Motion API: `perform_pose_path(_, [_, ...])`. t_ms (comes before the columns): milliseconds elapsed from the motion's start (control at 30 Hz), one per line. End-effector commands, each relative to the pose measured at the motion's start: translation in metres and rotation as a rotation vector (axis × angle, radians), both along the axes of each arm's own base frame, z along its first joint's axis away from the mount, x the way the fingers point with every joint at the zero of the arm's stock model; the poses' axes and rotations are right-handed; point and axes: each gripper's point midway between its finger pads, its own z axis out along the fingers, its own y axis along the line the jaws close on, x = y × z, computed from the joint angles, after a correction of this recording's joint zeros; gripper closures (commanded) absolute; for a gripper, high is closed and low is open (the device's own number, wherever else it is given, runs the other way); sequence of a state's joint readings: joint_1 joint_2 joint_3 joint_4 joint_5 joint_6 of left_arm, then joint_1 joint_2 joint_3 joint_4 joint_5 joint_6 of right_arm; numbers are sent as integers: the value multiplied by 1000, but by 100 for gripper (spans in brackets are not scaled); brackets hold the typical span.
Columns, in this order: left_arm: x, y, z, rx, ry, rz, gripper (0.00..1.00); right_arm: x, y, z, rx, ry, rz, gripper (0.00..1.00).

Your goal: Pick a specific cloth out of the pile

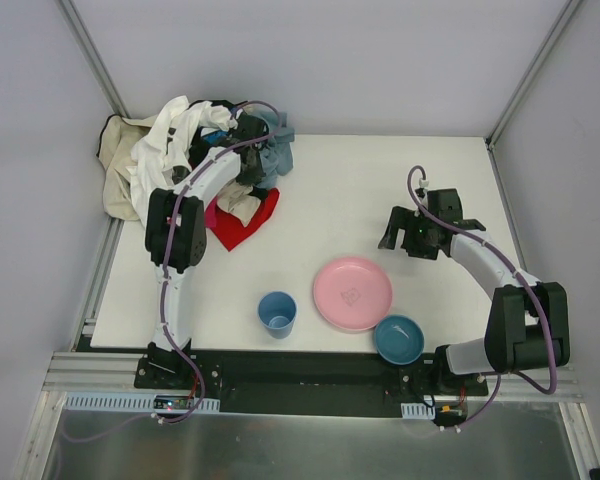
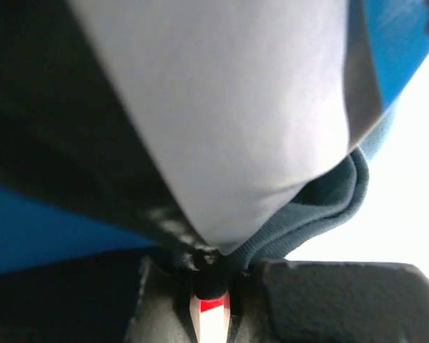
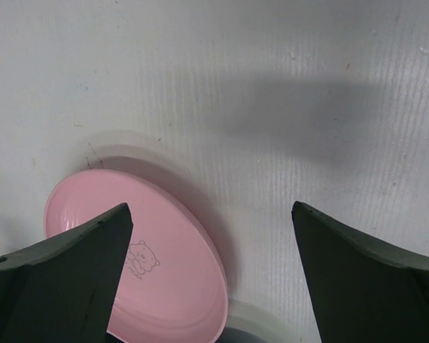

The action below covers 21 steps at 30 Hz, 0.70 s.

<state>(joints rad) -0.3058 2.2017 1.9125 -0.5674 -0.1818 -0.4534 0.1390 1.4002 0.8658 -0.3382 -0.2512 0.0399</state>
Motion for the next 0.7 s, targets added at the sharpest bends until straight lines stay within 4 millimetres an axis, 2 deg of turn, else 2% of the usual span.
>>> perform_pose_path(0, [20,-4,36,-51,-101,-21,98,10,5,18,20,-30,13,4])
perform_pose_path(267, [28,-4,93,-149,-197,-52,100,18,9,28,31,-47,27,4])
perform_pose_path(433, [35,-1,144,-256,-284,-76,100,18,10,30,36,-48,27,4])
perform_pose_path(567, [40,14,194,-339,-375,-67,100,18,12,30,38,-47,31,4])
perform_pose_path(667, [45,37,233,-381,-455,-24,100,19,13,30,39,-45,33,4])
